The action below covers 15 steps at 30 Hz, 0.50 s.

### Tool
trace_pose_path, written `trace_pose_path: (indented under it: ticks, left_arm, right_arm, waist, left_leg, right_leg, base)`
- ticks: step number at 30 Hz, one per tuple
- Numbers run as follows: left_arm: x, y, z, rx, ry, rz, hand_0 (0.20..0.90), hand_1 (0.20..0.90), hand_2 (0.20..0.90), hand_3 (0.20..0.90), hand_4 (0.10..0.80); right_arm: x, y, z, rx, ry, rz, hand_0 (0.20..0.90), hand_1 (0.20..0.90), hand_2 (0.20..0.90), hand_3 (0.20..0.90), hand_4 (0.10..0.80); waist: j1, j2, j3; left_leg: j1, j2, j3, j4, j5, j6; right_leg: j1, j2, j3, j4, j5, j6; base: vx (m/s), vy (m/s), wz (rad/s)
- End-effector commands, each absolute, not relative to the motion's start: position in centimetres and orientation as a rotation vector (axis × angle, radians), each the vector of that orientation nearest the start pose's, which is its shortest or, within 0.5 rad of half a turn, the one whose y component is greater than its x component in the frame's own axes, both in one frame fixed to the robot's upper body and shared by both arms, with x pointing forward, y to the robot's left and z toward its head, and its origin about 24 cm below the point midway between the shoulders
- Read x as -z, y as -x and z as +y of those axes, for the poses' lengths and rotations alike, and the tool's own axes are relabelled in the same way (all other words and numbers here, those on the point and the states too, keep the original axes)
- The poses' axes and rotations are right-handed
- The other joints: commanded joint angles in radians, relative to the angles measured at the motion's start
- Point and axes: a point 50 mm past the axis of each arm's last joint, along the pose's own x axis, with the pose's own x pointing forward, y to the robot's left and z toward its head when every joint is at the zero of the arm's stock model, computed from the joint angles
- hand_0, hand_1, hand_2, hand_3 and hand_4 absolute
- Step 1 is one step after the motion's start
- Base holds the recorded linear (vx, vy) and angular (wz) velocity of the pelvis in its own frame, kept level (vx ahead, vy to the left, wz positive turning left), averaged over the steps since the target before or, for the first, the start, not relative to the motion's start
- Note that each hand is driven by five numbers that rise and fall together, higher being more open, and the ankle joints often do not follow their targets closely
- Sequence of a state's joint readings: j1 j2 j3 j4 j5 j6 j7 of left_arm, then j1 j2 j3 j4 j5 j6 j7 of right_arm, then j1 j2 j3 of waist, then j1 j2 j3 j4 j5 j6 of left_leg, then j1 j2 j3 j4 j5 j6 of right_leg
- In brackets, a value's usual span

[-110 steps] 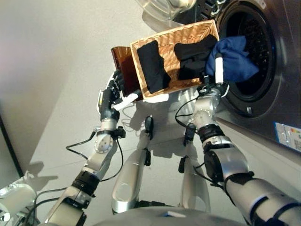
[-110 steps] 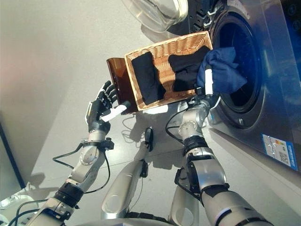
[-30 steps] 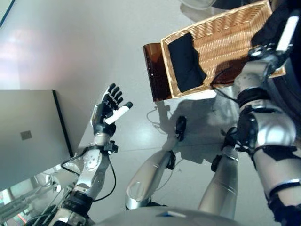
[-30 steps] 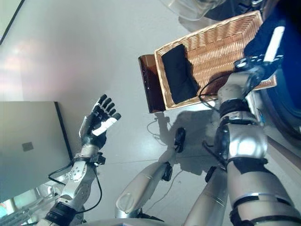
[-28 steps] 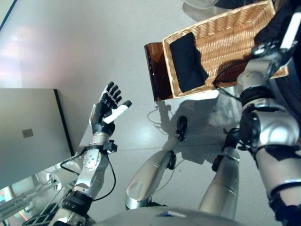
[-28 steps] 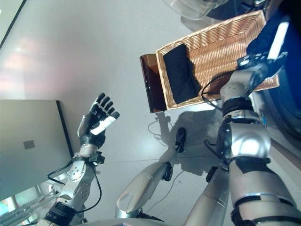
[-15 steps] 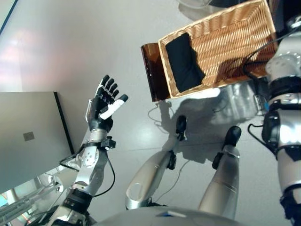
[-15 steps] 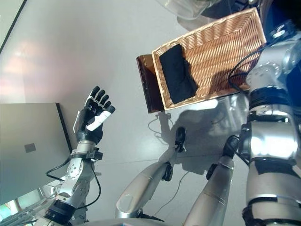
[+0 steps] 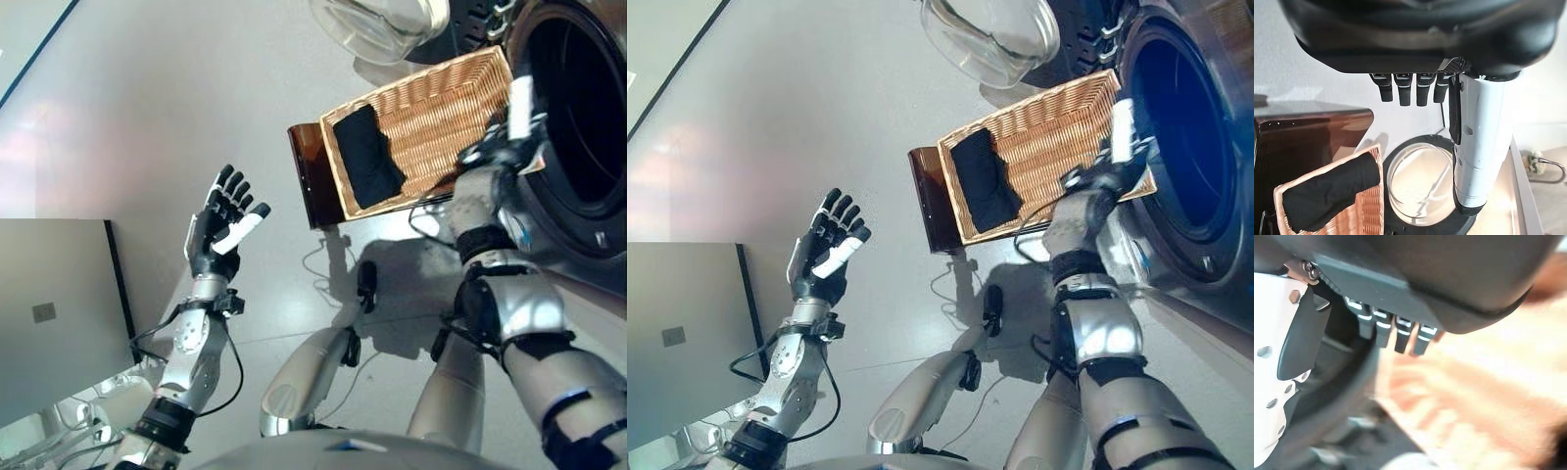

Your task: Pick up the clothes and place them into the washing machine

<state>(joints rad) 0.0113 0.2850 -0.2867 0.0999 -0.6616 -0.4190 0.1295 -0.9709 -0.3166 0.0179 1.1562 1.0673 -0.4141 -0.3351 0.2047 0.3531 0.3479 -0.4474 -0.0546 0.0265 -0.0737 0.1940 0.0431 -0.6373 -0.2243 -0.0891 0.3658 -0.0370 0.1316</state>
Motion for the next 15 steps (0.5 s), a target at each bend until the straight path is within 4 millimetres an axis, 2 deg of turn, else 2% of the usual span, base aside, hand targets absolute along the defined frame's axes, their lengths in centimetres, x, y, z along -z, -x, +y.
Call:
trace_pose_path:
  ticks: [1,2,3,4,5,6,7,8,10,12,15]
  left_arm:
    - [-6.0,-24.3,17.8,-0.033,0.384,-0.284,0.9,0.9,0.9,0.9,0.8]
    - [-6.1,-24.4,18.1,-0.039,0.369,-0.29,0.9,0.9,0.9,0.9,0.8]
    - [-6.4,-24.5,18.3,-0.052,0.37,-0.304,0.9,0.9,0.9,0.9,0.8]
    - [-6.4,-24.5,18.3,-0.053,0.369,-0.304,0.9,0.9,0.9,0.9,0.8]
    - [-6.7,-24.5,18.7,-0.066,0.364,-0.318,0.9,0.9,0.9,0.9,0.8]
    - [-7.3,-24.8,19.1,-0.097,0.367,-0.348,0.9,0.9,0.9,0.9,0.8]
    - [-7.4,-24.8,19.1,-0.097,0.366,-0.348,0.9,0.9,0.9,0.9,0.8]
    - [-7.8,-25.0,19.4,-0.11,0.366,-0.367,0.9,0.9,0.9,0.9,0.8]
    - [-8.9,-25.2,19.9,-0.139,0.367,-0.42,0.9,0.9,0.9,0.9,0.8]
    - [-9.2,-25.3,19.9,-0.153,0.381,-0.436,0.9,0.9,0.9,0.9,0.8]
    - [-10.3,-25.7,20.3,-0.185,0.39,-0.493,0.9,0.9,0.9,0.9,0.8]
  right_arm:
    - [-16.7,-40.6,-21.4,0.409,-0.396,-0.222,0.9,0.9,0.9,0.9,0.8]
    - [-16.6,-40.7,-21.6,0.415,-0.324,-0.198,0.9,0.9,0.9,0.9,0.8]
    - [-16.4,-41.0,-20.9,0.37,-0.225,-0.167,0.9,0.9,0.9,0.9,0.8]
    - [-16.5,-41.0,-20.9,0.37,-0.224,-0.167,0.9,0.9,0.9,0.9,0.8]
    - [-16.5,-41.1,-21.1,0.362,-0.107,-0.137,0.9,0.9,0.9,0.9,0.8]
    - [-16.8,-41.4,-20.4,0.348,-0.069,-0.13,0.9,0.9,0.9,0.9,0.8]
    - [-16.8,-41.4,-20.4,0.347,-0.069,-0.13,0.9,0.9,0.9,0.9,0.8]
    - [-16.6,-41.4,-20.5,0.347,0.026,-0.106,0.9,0.9,0.9,0.9,0.8]
    - [-16.8,-41.7,-19.7,0.325,0.078,-0.091,0.9,0.9,0.9,0.9,0.8]
    - [-16.6,-41.7,-19.3,0.318,0.062,-0.089,0.9,0.9,0.9,0.9,0.8]
    - [-14.9,-41.5,-19.2,0.335,-0.005,-0.028,0.9,0.9,0.9,0.9,0.8]
  waist:
    - [0.022,-0.05,-0.018]
    - [0.023,-0.064,-0.013]
    - [0.024,-0.089,0.002]
    - [0.023,-0.089,0.002]
    - [0.025,-0.104,0.006]
    - [0.026,-0.129,0.018]
    - [0.026,-0.13,0.018]
    - [0.029,-0.145,0.022]
    - [0.038,-0.175,0.036]
    - [0.041,-0.185,0.041]
    - [0.061,-0.219,0.048]
  left_leg:
    - [-0.008,0.008,0.023,0.07,-0.094,-0.109]
    - [-0.013,0.01,0.022,0.077,-0.095,-0.108]
    - [-0.027,0.014,0.019,0.092,-0.097,-0.109]
    - [-0.027,0.014,0.019,0.093,-0.097,-0.109]
    - [-0.036,0.017,0.016,0.102,-0.098,-0.11]
    - [-0.05,0.022,0.013,0.116,-0.102,-0.109]
    - [-0.051,0.022,0.013,0.117,-0.102,-0.109]
    - [-0.061,0.023,0.01,0.126,-0.104,-0.109]
    - [-0.086,0.027,0.003,0.146,-0.108,-0.109]
    - [-0.094,0.027,0.0,0.151,-0.109,-0.109]
    - [-0.121,0.028,-0.012,0.163,-0.11,-0.114]
  right_leg:
    - [0.131,0.027,-0.062,-0.15,0.017,-0.029]
    - [0.131,0.028,-0.066,-0.149,0.019,-0.03]
    - [0.131,0.03,-0.072,-0.149,0.024,-0.032]
    - [0.13,0.03,-0.072,-0.148,0.023,-0.032]
    - [0.128,0.031,-0.077,-0.147,0.024,-0.034]
    - [0.124,0.034,-0.083,-0.143,0.026,-0.036]
    - [0.123,0.034,-0.083,-0.143,0.026,-0.036]
    - [0.121,0.035,-0.088,-0.141,0.026,-0.036]
    - [0.113,0.036,-0.099,-0.134,0.026,-0.038]
    - [0.11,0.036,-0.105,-0.133,0.026,-0.038]
    - [0.102,0.035,-0.125,-0.13,0.02,-0.039]
  base:
    - [-0.038,-0.039,0.06]
    - [-0.066,-0.059,0.04]
    - [-0.047,-0.047,0.02]
    - [-0.039,-0.024,0.1]
    - [-0.025,-0.032,0.13]
    - [-0.025,-0.032,0.12]
    - [-0.015,-0.037,0.07]
    - [-0.004,-0.008,0.06]
    - [-0.005,-0.015,0.1]
    - [0.006,-0.014,0.11]
    - [0.034,-0.014,0.11]
